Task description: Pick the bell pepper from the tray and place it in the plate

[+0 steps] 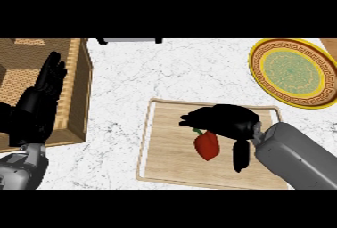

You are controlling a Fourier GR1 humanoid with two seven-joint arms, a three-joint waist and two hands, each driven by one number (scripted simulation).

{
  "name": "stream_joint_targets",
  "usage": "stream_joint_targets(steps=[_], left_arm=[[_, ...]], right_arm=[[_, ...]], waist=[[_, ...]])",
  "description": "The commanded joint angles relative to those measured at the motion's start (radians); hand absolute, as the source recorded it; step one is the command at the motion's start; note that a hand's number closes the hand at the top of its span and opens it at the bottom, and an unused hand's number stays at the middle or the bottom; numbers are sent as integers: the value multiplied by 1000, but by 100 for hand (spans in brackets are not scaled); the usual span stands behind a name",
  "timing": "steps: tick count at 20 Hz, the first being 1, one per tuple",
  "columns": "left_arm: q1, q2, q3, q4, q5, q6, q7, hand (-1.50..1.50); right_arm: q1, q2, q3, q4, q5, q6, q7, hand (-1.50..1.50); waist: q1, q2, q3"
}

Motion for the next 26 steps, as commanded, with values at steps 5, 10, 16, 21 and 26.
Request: stream_joint_targets(steps=[5,10,16,21,26], left_arm=[[169,-78,-78,147,-7,-12,16,0],[171,-69,-50,123,17,-40,31,0],[134,-77,-43,154,-13,-30,53,0],[176,-80,-19,148,-2,-43,37,0],[170,-78,0,116,-12,-38,56,0]], right_arm=[[15,43,33,64,47,-27,-10,-150],[-9,41,33,51,90,-74,-77,150],[-21,75,44,52,136,-122,-86,150],[-30,96,-40,55,172,-259,-48,150],[15,-5,-206,116,161,-389,-51,150]], waist=[[8,31,-40],[12,26,-39],[-12,28,-39],[-14,27,-40],[-41,28,-37]])
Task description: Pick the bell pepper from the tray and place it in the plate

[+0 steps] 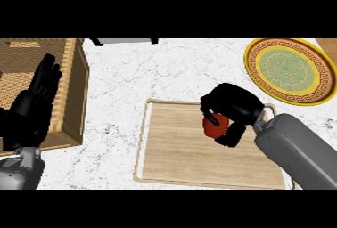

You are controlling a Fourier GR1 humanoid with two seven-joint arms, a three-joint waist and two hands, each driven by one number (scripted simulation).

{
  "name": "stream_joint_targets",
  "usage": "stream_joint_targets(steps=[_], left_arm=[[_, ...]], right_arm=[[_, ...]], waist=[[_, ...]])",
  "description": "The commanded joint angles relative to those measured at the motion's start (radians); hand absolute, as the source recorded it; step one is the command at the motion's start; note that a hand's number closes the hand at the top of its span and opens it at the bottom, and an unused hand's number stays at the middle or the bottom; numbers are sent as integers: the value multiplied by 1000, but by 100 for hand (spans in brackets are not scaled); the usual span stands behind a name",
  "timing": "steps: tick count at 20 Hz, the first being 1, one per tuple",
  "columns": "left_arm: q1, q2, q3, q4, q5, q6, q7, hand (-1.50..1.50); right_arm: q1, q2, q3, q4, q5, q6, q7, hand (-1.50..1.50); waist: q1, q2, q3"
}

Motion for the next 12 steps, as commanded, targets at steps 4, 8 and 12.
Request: stream_joint_targets(steps=[4,8,12], left_arm=[[144,-50,-35,147,24,-23,40,0],[184,-65,-24,131,14,-7,35,0],[193,-69,-22,117,19,-20,39,0]], right_arm=[[39,-99,-207,85,-26,-162,-27,150],[83,-117,-306,30,-99,-216,-55,150],[60,-136,-425,35,-115,-305,-24,150]], waist=[[-16,34,-39],[-30,19,-41],[-22,18,-41]])
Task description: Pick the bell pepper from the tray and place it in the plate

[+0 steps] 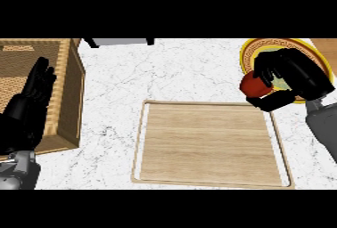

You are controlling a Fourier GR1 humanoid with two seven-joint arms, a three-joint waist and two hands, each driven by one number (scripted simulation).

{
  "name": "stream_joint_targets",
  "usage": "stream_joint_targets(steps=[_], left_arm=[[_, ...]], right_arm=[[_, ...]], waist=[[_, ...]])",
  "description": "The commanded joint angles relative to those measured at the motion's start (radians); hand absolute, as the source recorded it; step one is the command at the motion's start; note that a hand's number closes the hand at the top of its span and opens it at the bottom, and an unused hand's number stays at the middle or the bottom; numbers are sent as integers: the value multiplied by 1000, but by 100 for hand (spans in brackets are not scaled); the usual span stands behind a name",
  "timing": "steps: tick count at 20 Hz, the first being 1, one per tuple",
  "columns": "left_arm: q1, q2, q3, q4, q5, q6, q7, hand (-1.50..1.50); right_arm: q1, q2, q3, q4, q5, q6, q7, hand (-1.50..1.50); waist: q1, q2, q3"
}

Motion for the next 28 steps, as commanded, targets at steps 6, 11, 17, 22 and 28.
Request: stream_joint_targets(steps=[6,11,17,22,28], left_arm=[[144,-84,-73,149,1,-14,26,0],[125,-96,-78,157,-13,-21,8,0],[120,-88,-70,133,3,-48,36,0],[119,-100,-84,138,-13,-56,13,0],[94,-95,-82,143,-14,-80,17,0]], right_arm=[[12,-49,-177,62,-41,-94,45,150],[-20,-70,-223,144,-58,-82,49,150],[-27,-118,-255,273,-53,-57,-2,150],[-44,-129,-248,383,-8,-74,-24,150],[-63,-123,-198,519,12,30,-50,150]], waist=[[14,34,-42],[36,44,-42],[66,49,-40],[89,59,-40],[117,70,-39]])
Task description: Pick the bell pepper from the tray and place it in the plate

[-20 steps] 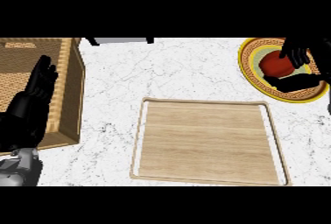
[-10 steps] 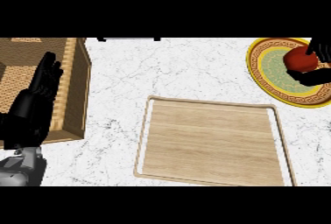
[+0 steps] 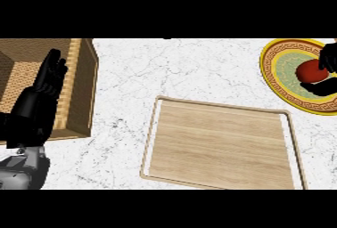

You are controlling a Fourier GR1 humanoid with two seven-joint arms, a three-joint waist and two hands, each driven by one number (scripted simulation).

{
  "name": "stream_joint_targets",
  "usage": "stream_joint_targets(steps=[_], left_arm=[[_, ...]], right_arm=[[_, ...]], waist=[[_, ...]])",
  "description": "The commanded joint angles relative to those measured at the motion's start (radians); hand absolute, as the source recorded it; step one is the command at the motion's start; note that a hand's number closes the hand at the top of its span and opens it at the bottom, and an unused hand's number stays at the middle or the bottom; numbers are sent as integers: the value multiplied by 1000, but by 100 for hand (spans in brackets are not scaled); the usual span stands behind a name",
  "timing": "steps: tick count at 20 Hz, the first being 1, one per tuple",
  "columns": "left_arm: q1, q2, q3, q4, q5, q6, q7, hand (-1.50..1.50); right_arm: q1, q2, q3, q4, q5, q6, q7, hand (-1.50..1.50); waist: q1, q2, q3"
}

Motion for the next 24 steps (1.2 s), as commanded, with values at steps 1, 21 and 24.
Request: stream_joint_targets(steps=[1,21,24], left_arm=[[141,-63,-67,148,22,-15,60,0],[153,-81,-42,160,-12,-20,57,0],[121,-84,-40,156,-8,-24,87,0]], right_arm=[[-9,12,19,93,-3,68,-35,150],[-132,30,-264,374,-373,422,-347,-150],[-139,-13,-296,429,-407,511,-362,-150]], waist=[[11,31,-34],[-13,24,-32],[-17,29,-30]])
